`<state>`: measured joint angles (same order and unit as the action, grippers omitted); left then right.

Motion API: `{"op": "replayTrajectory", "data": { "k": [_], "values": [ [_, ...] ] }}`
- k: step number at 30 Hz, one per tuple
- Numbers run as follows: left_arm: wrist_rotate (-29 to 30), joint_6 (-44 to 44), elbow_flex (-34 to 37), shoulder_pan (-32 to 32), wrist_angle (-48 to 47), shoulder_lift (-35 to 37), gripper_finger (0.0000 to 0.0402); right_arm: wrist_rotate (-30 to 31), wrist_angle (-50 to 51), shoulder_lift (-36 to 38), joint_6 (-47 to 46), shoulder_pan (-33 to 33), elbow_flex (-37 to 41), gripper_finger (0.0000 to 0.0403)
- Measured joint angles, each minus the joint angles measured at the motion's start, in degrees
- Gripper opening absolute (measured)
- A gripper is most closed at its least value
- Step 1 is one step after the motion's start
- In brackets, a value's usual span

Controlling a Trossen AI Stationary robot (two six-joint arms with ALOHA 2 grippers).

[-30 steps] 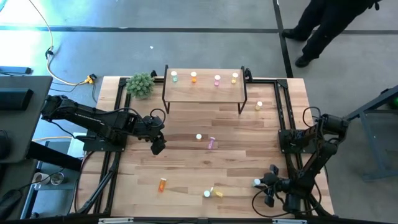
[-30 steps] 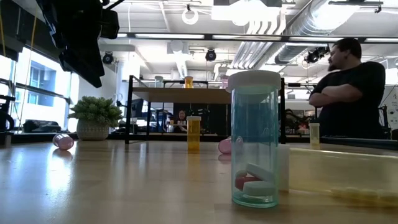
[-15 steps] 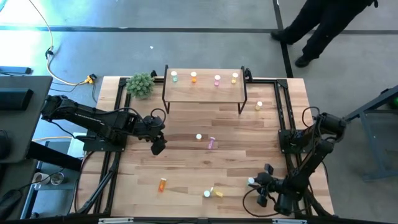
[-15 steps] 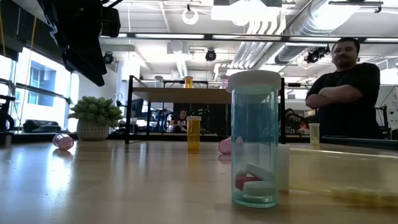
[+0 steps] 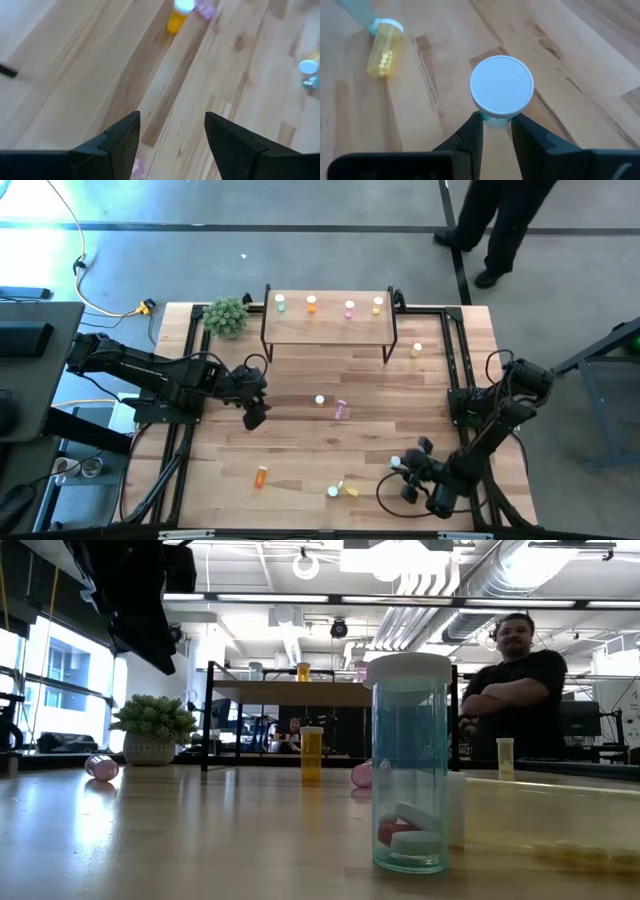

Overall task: Pick and place medicine bottles onto shelf by color
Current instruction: Put the right blue pill bottle on the shelf aligned with the blue pill bottle

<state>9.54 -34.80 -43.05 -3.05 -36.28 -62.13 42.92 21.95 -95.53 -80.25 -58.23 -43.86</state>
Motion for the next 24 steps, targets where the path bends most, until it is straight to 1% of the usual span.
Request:
{"op": "replayTrajectory", "data": {
  "k": [5,11,16,24],
  "values": [
    [-0.03,4.29,0.00,0.00,5.05,-0.02,0.0213,-0.11,-0.06,1.44,1.28,2.66,0.00,0.0080],
    [-0.02,8.46,0.00,0.00,8.76,0.00,0.0213,-0.11,-0.30,4.40,5.76,6.84,0.00,0.0080],
    [0.07,11.76,0.00,-0.02,11.91,-0.02,0.0213,-0.64,-2.47,6.58,12.16,11.05,0.00,0.0080],
    [0.15,19.09,0.00,-0.01,16.56,-0.02,0.0213,-6.32,-8.80,9.33,26.08,20.39,0.00,0.0080]
  ]
}}
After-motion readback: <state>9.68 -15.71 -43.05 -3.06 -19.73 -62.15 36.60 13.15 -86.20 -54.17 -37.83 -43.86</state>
